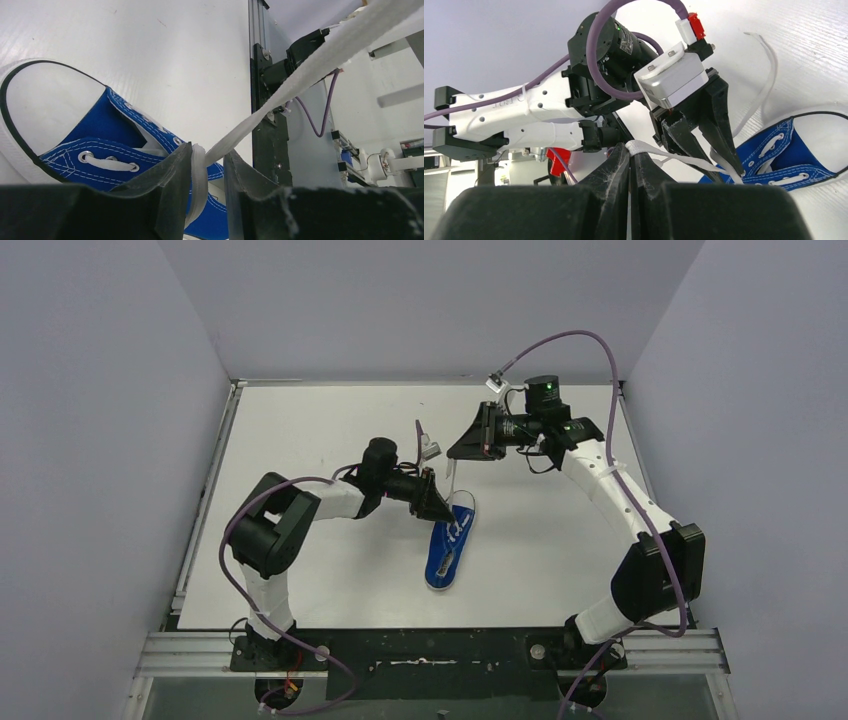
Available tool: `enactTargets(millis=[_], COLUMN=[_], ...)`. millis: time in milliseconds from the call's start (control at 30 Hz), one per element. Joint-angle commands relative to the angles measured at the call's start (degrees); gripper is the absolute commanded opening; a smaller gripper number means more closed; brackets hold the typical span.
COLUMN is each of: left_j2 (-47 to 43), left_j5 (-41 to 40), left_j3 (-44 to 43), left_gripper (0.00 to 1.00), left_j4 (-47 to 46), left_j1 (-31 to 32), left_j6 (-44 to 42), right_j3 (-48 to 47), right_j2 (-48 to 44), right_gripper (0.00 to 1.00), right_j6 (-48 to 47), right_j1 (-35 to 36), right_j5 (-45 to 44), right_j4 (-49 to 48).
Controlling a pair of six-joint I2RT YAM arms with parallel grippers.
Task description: Tie the shoes
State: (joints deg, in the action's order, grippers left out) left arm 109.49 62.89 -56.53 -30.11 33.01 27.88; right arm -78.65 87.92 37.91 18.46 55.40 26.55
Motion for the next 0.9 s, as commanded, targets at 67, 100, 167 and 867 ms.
enactTargets(millis=[67, 100, 167, 867], left_j2=[-3.23, -3.31, -3.53, -4.55], left_j5=[-1.10, -0.95, -0.81, 0.48], left_j3=[-0.58, -0.67, -0.62, 0.94], left_gripper=[0.17, 0.15, 0.13, 0.00], left_j4=[2.88, 2.99, 3.19, 1.97], left_j1=[0.06, 0.11, -0.01, -0.14], left_j6=[-3.45, -3.49, -3.65, -2.38], right_j3=[-6.59, -8.86, -12.79, 0.01], right_j2=[2.20, 3.30, 5.93, 9.60], right_gripper=[0.00, 0.00, 0.00, 0.00], right_j6=[-12.71, -16.83, -24.51, -6.31], right_j1=[-0.03, 0.26, 0.82, 8.07], right_j5=[-2.93, -4.55, -7.62, -22.87], right_j4=[11.81, 17.38, 27.21, 10.77])
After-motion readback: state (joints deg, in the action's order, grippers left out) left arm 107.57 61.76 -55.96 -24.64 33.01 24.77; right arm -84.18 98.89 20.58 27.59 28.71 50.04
